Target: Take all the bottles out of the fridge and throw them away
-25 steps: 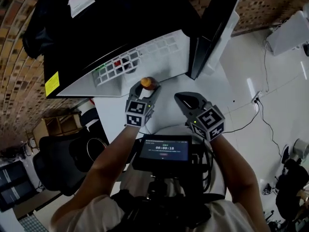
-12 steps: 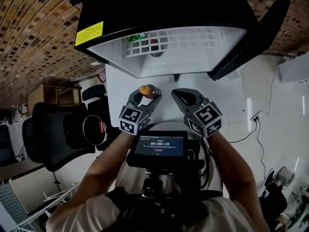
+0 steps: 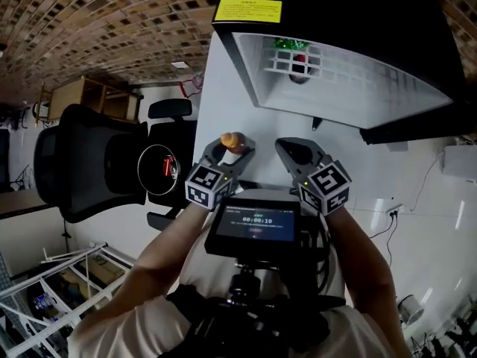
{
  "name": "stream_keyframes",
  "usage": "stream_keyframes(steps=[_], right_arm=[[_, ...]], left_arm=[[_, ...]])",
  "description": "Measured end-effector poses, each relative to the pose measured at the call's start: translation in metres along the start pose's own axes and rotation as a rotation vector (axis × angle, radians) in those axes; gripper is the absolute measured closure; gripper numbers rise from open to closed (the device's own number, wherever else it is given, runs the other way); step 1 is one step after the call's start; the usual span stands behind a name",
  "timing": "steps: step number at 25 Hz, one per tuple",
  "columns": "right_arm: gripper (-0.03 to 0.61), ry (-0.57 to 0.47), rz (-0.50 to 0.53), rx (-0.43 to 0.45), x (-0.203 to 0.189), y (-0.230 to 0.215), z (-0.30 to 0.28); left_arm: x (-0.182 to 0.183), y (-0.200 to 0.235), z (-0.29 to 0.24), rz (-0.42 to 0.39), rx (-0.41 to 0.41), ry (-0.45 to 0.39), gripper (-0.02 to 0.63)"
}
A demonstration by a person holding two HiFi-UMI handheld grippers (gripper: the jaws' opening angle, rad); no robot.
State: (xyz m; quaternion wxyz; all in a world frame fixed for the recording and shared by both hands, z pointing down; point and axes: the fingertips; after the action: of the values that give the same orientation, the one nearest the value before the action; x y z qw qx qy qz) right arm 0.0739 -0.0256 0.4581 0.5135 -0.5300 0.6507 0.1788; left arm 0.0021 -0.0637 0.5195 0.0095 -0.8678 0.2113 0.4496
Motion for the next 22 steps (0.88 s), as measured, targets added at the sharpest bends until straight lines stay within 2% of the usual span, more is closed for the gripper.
stream_keyframes(steps=[14,22], right_arm=[[0.578,0.092,0.066,0.173,0.014,0.07,-0.112],[0.578,0.163,0.107,0.276,0.012,0.116,-0.178]], left_arm=[[-0.087,0.122,0.111,0.252,0.278,-0.023,0.33],[-0.145,0.173,0.158,0.374,0.384,-0.017,0.33]])
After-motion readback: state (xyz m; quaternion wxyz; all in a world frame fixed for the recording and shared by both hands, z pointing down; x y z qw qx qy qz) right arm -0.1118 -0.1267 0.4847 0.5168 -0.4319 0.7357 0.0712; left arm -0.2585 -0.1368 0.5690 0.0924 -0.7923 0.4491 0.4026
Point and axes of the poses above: the fingertips, and each gripper's own axes: z backward along the fingers, y to its left, x out of its top, and after that the axes turned 6 degrees about y, right-handed
